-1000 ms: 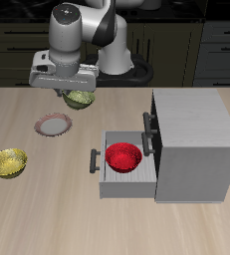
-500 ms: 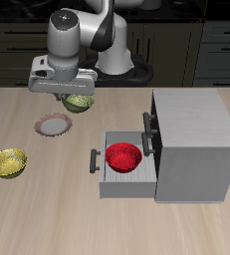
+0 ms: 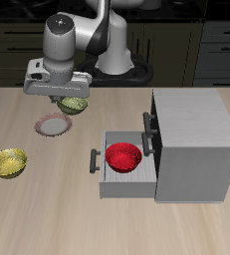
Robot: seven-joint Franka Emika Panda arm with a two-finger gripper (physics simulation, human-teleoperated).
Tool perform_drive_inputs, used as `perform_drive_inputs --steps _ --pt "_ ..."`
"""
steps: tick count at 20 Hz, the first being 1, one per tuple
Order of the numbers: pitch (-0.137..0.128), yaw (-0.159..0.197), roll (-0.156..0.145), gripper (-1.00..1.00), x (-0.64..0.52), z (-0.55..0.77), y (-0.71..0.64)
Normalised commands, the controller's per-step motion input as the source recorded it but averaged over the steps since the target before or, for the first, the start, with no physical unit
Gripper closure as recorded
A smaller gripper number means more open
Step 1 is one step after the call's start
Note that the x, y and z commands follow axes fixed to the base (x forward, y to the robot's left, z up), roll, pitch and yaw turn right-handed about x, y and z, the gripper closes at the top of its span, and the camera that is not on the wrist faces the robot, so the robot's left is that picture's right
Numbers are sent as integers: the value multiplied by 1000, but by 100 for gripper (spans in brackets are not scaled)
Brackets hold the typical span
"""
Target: Place the green bowl on the plate
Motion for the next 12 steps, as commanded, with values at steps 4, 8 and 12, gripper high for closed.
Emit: perform_drive_inputs --steps 4,8,12 --pt "-30 13 -13 100 16 -138 -209" --pt "-12 -5 -6 100 71 -101 -105" --pt "-33 -37 14 100 52 -45 -77"
